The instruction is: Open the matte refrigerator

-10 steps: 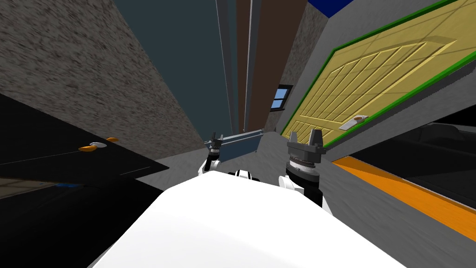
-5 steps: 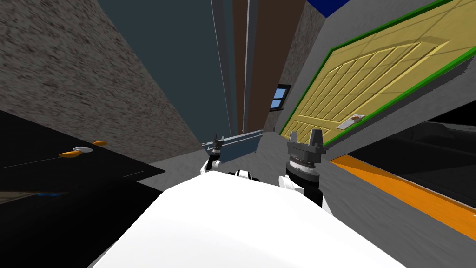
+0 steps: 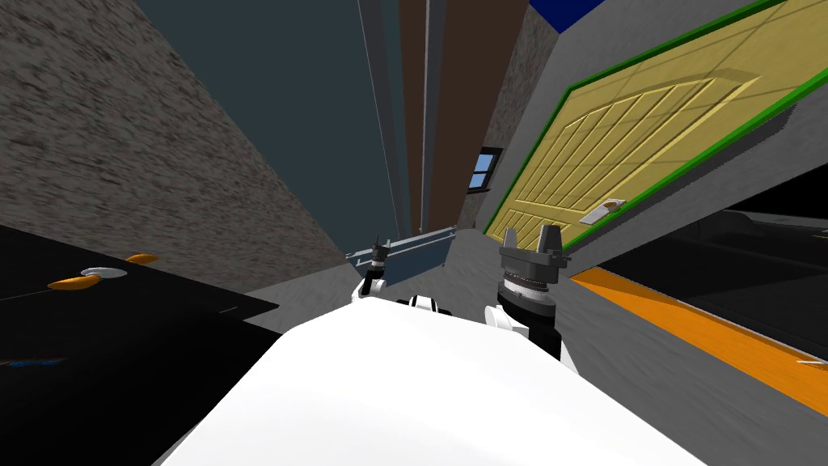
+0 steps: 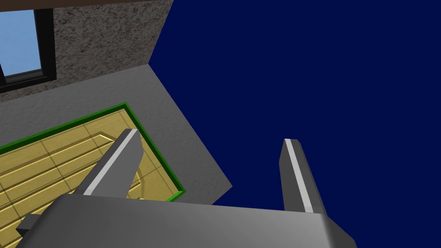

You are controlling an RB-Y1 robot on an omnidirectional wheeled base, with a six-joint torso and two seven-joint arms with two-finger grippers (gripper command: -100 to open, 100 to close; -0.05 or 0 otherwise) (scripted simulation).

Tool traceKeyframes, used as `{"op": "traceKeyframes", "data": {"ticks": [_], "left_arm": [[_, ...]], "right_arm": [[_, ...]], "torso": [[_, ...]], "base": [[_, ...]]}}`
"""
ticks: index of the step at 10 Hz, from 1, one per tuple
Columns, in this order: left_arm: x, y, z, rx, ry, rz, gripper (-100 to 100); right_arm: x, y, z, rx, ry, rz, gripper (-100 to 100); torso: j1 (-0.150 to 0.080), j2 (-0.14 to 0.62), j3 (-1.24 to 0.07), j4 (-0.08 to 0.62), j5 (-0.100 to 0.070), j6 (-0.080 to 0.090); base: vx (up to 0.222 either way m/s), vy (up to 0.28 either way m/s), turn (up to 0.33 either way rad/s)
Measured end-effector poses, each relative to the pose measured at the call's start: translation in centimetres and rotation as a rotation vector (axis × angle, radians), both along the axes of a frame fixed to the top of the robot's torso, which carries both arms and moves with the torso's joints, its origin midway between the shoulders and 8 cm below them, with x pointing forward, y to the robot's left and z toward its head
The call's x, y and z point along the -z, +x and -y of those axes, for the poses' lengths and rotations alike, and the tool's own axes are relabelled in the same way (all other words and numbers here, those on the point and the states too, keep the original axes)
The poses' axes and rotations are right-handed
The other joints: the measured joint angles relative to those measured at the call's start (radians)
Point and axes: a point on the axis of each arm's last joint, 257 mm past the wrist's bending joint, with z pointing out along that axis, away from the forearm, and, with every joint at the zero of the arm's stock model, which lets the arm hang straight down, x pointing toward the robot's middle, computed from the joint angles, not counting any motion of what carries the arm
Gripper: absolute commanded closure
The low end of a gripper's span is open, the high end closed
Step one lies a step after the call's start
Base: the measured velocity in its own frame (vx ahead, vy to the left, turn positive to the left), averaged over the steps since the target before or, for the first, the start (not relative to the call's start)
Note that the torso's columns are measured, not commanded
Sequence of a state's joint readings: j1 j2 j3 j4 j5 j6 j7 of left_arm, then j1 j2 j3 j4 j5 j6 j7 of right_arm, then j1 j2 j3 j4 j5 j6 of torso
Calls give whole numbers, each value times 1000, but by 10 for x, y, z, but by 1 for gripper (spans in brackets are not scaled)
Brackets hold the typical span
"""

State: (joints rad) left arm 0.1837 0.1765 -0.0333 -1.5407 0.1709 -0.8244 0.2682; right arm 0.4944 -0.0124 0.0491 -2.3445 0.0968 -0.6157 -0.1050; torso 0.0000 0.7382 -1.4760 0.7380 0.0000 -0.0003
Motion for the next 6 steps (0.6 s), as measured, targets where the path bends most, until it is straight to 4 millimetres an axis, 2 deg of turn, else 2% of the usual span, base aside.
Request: {"op": "traceKeyframes", "data": {"ticks": [6], "left_arm": [[43, 16, -6, -3, -59, -65, -100]], "right_arm": [[0, 0, 0, 0, 0, 0, 0]], "torso": [[0, -1, -1, 0, 0, 0]], "base": [[66, 17, -60]]}}
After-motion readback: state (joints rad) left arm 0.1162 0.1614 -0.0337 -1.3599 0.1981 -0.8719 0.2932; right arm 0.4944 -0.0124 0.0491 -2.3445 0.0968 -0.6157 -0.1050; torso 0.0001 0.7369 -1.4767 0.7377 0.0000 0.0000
